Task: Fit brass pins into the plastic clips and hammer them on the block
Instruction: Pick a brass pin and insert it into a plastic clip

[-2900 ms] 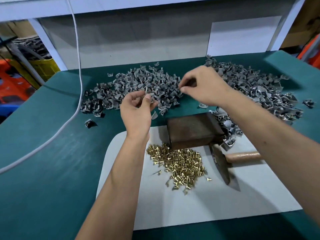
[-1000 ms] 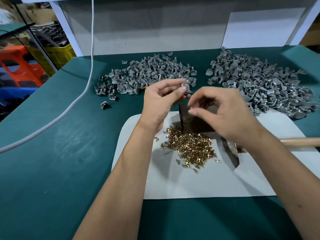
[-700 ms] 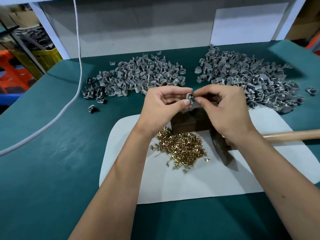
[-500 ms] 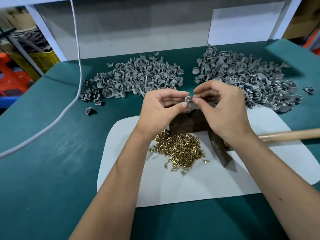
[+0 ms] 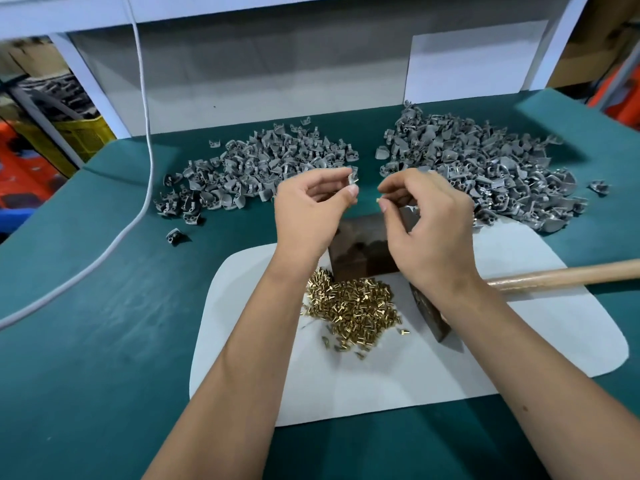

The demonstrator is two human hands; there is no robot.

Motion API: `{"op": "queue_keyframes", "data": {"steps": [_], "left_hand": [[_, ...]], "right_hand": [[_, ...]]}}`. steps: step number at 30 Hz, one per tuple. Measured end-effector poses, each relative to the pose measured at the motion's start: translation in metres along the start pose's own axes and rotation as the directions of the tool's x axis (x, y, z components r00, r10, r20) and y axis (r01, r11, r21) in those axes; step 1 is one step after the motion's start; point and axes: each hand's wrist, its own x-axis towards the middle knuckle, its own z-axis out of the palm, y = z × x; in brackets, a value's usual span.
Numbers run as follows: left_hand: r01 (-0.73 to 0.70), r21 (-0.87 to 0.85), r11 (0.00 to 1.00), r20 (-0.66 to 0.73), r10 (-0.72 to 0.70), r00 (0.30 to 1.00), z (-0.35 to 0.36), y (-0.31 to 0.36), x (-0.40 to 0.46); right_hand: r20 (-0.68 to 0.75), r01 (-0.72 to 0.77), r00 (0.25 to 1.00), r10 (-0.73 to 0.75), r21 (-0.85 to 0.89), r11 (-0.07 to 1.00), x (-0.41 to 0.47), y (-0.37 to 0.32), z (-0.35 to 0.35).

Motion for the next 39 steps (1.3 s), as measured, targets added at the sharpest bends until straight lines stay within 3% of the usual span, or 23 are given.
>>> {"op": "queue_keyframes", "data": {"steps": [3, 6, 9, 11, 13, 16, 24, 26, 28, 30, 31, 33, 39], "left_hand": [[0.059, -0.094, 0.994, 0.114, -0.048, 0.992, 0.023, 0.022, 0.028], [0.116, -0.052, 0.992, 0.034, -0.114, 0.993, 0.021, 0.030, 0.062], [0.086, 0.399, 0.913, -0.054, -0.070, 0.996, -0.001, 0.010, 0.074], [0.044, 0.641, 0.766, 0.038, -0.089, 0.995, -0.012, -0.006, 0.073], [-0.017, 0.761, 0.648, 0.142, -0.141, 0.980, -0.017, -0.017, 0.072], [-0.079, 0.825, 0.559, 0.198, -0.157, 0.968, -0.016, -0.024, 0.072], [-0.035, 0.839, 0.543, 0.136, -0.147, 0.980, -0.018, -0.026, 0.068], [-0.048, 0.809, 0.585, 0.108, -0.068, 0.992, -0.019, -0.025, 0.061], [-0.038, 0.718, 0.695, 0.020, 0.034, 0.999, -0.016, -0.021, 0.051], [0.023, 0.409, 0.912, -0.075, 0.008, 0.997, -0.011, -0.016, 0.038], [0.042, 0.228, 0.973, -0.082, -0.024, 0.996, -0.007, -0.012, 0.030], [0.034, 0.033, 0.999, -0.045, -0.032, 0.998, -0.003, -0.010, 0.016], [0.037, -0.155, 0.987, 0.133, -0.016, 0.991, -0.008, -0.013, -0.012]], "right_hand": [[-0.070, 0.020, 0.997, -0.021, -0.019, 1.000, 0.001, 0.001, -0.002], [-0.060, -0.002, 0.998, 0.002, -0.002, 1.000, -0.001, 0.005, -0.003], [-0.052, -0.037, 0.998, 0.037, 0.011, 0.999, 0.000, 0.008, -0.005], [-0.044, -0.051, 0.998, 0.051, 0.008, 0.999, 0.001, 0.009, -0.004], [-0.026, -0.054, 0.998, 0.054, 0.015, 0.998, 0.000, 0.008, -0.002], [0.006, -0.058, 0.998, 0.058, 0.021, 0.998, -0.001, 0.008, 0.001], [0.075, -0.058, 0.996, 0.055, 0.033, 0.998, -0.001, 0.009, 0.003], [0.078, -0.054, 0.996, 0.051, 0.035, 0.998, -0.001, 0.008, 0.003], [0.078, -0.054, 0.996, 0.051, 0.038, 0.998, -0.001, 0.008, 0.003], [0.075, -0.073, 0.995, 0.069, 0.052, 0.996, 0.000, 0.009, 0.002], [0.073, -0.091, 0.994, 0.087, 0.061, 0.994, 0.000, 0.009, 0.002], [0.064, -0.134, 0.990, 0.129, 0.083, 0.987, 0.000, 0.008, 0.001], [0.072, -0.211, 0.977, 0.202, 0.131, 0.969, 0.001, 0.008, 0.002]]}}
